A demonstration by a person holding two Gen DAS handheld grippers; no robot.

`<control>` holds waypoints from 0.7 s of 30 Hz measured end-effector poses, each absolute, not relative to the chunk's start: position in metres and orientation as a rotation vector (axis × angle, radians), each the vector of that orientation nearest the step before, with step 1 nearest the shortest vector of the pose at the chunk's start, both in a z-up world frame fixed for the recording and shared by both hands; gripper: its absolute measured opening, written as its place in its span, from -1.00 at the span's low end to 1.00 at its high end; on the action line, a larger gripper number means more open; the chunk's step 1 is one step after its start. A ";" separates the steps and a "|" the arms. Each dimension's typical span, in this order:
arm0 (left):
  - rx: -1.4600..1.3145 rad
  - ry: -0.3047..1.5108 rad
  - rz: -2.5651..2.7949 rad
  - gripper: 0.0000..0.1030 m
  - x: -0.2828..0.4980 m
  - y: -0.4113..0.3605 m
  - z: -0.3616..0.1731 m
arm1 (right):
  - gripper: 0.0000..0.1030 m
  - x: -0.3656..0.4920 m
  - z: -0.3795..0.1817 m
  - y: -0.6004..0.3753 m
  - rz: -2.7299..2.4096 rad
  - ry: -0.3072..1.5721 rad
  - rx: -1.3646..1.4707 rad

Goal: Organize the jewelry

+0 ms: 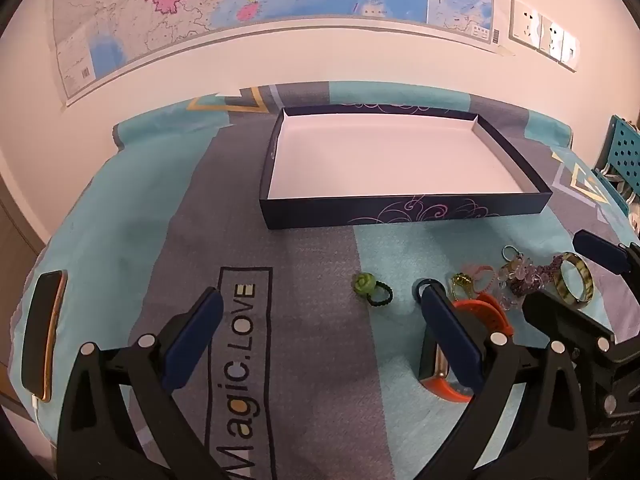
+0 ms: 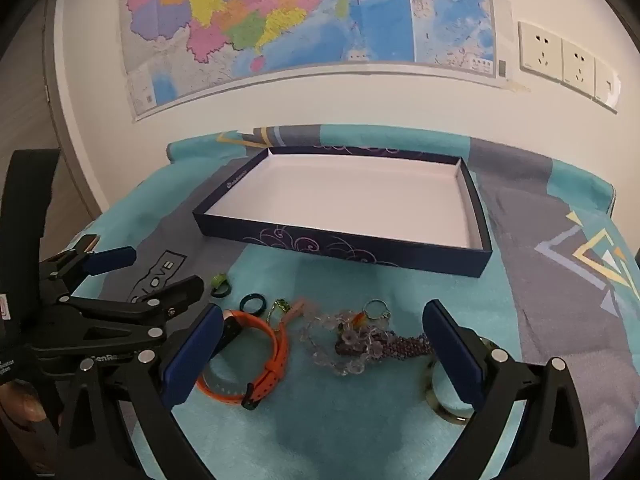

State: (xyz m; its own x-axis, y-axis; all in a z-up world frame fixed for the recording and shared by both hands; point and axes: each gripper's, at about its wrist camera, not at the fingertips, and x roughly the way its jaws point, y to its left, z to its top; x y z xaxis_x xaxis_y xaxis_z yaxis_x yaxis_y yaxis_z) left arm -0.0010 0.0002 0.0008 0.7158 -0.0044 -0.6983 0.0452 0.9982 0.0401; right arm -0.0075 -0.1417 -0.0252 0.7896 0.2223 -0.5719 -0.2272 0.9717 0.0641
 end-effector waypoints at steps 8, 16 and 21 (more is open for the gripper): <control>0.060 0.765 -0.017 0.89 -0.007 0.003 0.002 | 0.87 -0.003 -0.030 -0.144 0.232 0.641 0.007; 0.075 0.769 -0.016 0.89 -0.003 0.001 0.006 | 0.87 -0.006 -0.027 -0.147 0.238 0.641 0.028; 0.085 0.763 -0.018 0.89 -0.004 -0.001 0.007 | 0.87 -0.006 -0.028 -0.146 0.237 0.639 0.023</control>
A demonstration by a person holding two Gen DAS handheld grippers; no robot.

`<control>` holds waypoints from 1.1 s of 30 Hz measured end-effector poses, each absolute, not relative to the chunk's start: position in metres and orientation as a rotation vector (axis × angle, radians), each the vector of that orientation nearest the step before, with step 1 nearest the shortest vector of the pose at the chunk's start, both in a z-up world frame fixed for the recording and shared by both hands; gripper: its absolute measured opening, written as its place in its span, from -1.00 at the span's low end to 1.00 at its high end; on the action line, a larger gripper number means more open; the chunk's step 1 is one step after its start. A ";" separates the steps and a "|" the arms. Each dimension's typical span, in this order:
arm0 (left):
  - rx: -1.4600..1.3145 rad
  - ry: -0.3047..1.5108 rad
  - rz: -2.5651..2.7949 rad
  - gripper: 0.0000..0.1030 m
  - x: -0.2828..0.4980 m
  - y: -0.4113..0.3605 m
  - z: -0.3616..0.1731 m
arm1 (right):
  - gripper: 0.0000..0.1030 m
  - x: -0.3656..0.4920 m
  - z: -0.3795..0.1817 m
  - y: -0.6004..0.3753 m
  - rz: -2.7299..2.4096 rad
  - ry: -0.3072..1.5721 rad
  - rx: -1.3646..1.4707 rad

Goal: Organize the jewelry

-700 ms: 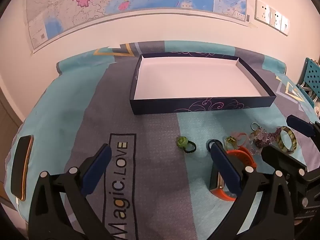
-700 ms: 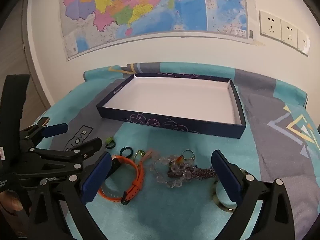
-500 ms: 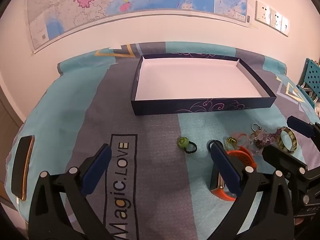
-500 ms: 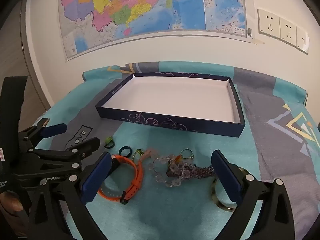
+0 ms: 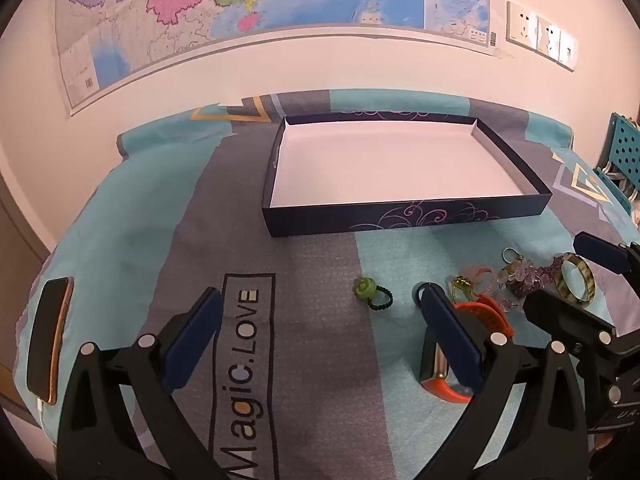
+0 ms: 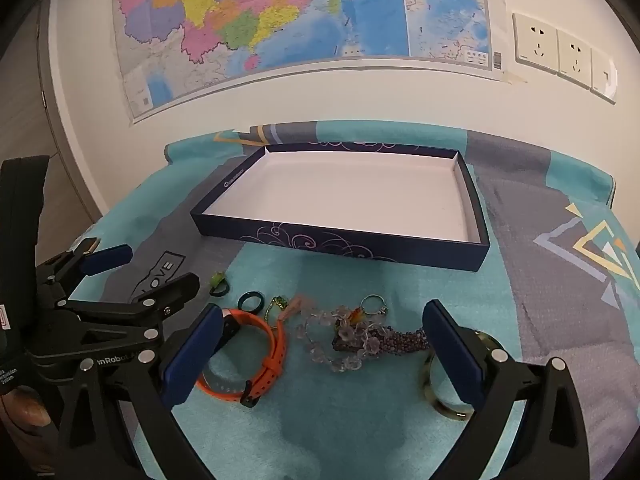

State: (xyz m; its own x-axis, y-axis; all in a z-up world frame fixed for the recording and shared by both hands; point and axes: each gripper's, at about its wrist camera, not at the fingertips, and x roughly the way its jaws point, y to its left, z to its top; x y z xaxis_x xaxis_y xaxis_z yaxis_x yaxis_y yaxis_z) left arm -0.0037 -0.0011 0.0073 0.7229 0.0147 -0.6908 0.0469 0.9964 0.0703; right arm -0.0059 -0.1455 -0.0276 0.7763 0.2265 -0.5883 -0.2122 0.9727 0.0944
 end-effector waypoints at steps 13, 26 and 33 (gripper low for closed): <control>0.084 0.763 -0.019 0.89 -0.003 -0.002 0.006 | 0.87 -0.005 -0.030 -0.145 0.241 0.651 0.030; 0.085 0.763 -0.019 0.89 -0.004 -0.005 0.005 | 0.87 -0.005 -0.031 -0.147 0.245 0.650 0.041; 0.085 0.764 -0.020 0.89 -0.004 -0.007 0.005 | 0.87 -0.006 -0.031 -0.147 0.246 0.653 0.041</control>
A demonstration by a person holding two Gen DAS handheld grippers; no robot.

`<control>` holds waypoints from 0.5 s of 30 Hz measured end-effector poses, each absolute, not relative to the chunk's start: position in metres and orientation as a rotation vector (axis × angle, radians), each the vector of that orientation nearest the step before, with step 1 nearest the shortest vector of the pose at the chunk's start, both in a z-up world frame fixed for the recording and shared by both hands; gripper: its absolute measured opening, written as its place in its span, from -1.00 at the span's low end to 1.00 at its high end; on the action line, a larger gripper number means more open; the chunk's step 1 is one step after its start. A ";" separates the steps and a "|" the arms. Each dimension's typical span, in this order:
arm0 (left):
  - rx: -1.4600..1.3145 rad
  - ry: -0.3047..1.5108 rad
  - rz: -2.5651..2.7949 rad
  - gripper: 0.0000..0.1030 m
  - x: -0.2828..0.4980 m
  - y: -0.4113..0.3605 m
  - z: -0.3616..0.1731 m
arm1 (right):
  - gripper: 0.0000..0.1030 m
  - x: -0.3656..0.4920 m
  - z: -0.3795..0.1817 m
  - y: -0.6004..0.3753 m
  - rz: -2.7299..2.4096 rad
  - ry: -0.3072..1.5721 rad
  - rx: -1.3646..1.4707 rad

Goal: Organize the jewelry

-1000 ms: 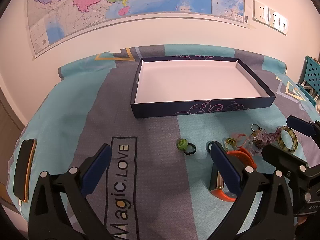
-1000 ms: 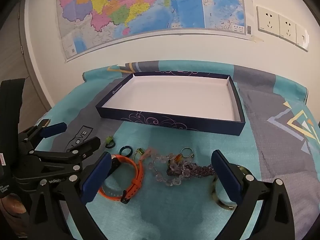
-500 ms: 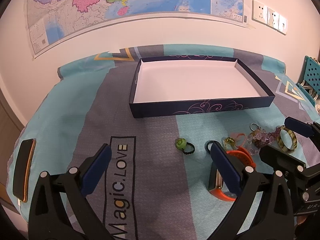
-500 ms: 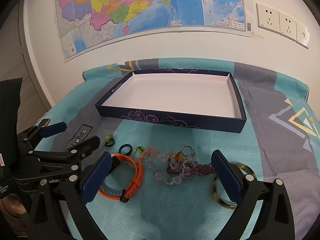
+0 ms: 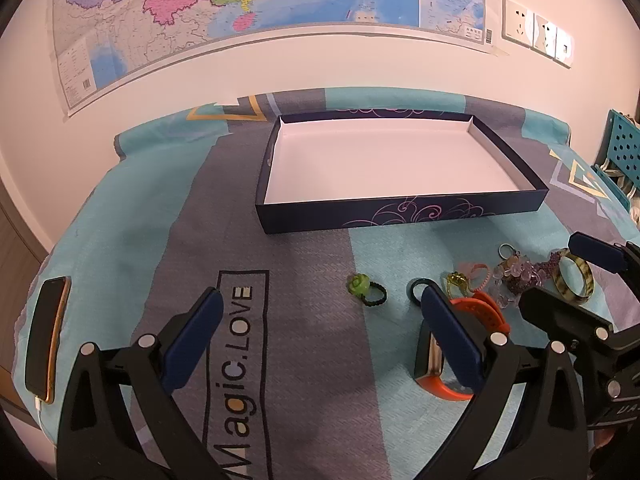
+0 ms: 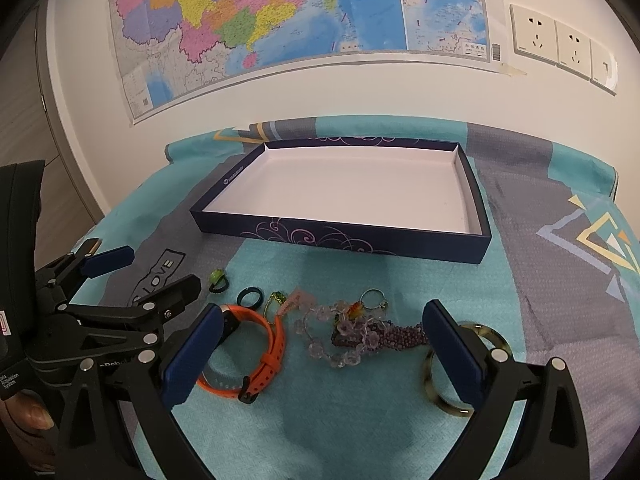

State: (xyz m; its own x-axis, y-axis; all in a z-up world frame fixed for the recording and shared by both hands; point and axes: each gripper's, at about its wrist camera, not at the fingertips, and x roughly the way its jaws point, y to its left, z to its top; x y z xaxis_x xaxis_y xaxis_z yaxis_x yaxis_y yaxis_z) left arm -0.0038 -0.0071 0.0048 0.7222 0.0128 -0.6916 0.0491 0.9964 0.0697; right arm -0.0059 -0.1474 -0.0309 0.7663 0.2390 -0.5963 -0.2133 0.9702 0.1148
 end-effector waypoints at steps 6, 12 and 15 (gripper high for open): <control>0.086 0.764 -0.020 0.89 -0.005 -0.008 0.003 | 0.87 -0.006 -0.031 -0.148 0.247 0.654 0.044; 0.085 0.768 -0.024 0.89 -0.006 -0.008 0.001 | 0.87 -0.006 -0.032 -0.148 0.248 0.655 0.044; 0.083 0.769 -0.025 0.89 -0.006 -0.008 0.001 | 0.87 -0.006 -0.032 -0.147 0.246 0.656 0.044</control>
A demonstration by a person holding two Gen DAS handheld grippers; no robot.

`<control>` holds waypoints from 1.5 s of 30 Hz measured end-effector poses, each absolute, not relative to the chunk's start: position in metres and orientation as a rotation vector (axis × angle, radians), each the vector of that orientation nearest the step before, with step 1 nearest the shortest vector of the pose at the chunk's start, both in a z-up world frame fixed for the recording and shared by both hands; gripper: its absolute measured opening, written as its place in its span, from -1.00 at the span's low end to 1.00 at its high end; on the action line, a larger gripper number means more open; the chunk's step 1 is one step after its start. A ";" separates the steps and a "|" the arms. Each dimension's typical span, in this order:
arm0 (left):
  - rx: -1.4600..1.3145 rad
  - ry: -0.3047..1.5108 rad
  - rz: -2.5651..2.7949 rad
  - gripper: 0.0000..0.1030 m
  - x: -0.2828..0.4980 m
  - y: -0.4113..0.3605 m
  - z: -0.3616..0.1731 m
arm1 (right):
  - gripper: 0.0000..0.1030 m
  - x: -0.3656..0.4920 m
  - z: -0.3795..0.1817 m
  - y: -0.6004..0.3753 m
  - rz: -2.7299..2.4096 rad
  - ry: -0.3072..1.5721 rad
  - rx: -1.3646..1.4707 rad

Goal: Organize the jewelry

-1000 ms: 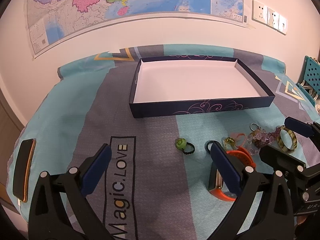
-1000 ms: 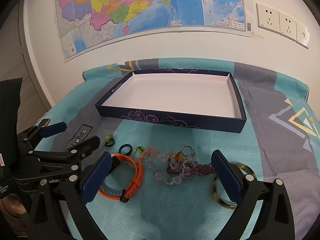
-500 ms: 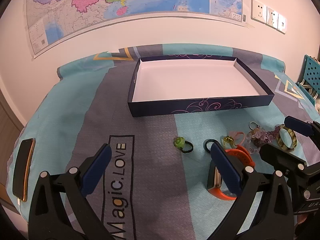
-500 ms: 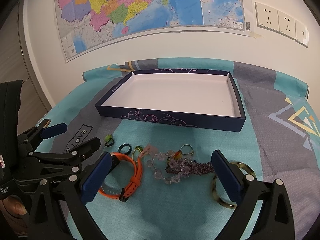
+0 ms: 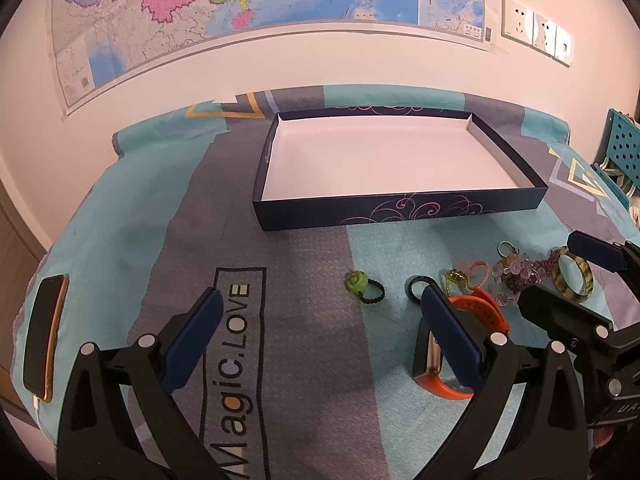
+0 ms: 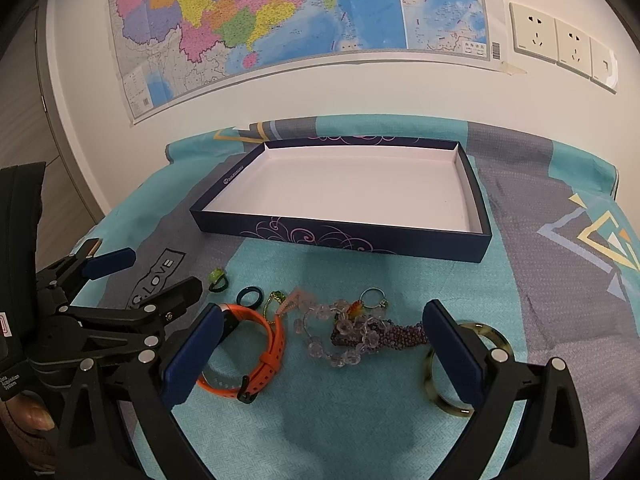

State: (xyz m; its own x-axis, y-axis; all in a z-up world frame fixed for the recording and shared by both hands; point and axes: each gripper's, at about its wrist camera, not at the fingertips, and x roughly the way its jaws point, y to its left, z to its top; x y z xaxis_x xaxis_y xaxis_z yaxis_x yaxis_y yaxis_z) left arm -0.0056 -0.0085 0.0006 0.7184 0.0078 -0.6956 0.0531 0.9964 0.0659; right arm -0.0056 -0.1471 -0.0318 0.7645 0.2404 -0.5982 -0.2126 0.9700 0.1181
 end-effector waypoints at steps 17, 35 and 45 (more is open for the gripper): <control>0.081 0.777 -0.033 0.89 -0.005 -0.010 -0.002 | 0.87 -0.004 -0.033 -0.146 0.251 0.660 0.047; 0.082 0.785 -0.047 0.89 -0.004 -0.011 -0.005 | 0.87 -0.005 -0.033 -0.147 0.249 0.660 0.049; 0.093 0.800 -0.089 0.89 -0.004 -0.015 -0.007 | 0.87 -0.004 -0.034 -0.149 0.253 0.663 0.056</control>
State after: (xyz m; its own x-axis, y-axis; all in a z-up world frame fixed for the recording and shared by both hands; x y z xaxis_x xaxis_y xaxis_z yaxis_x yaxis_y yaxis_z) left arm -0.0042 -0.0152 -0.0073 0.6934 -0.0445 -0.7192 0.1150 0.9921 0.0495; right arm -0.0044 -0.1494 -0.0339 0.7586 0.2500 -0.6017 -0.2142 0.9678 0.1320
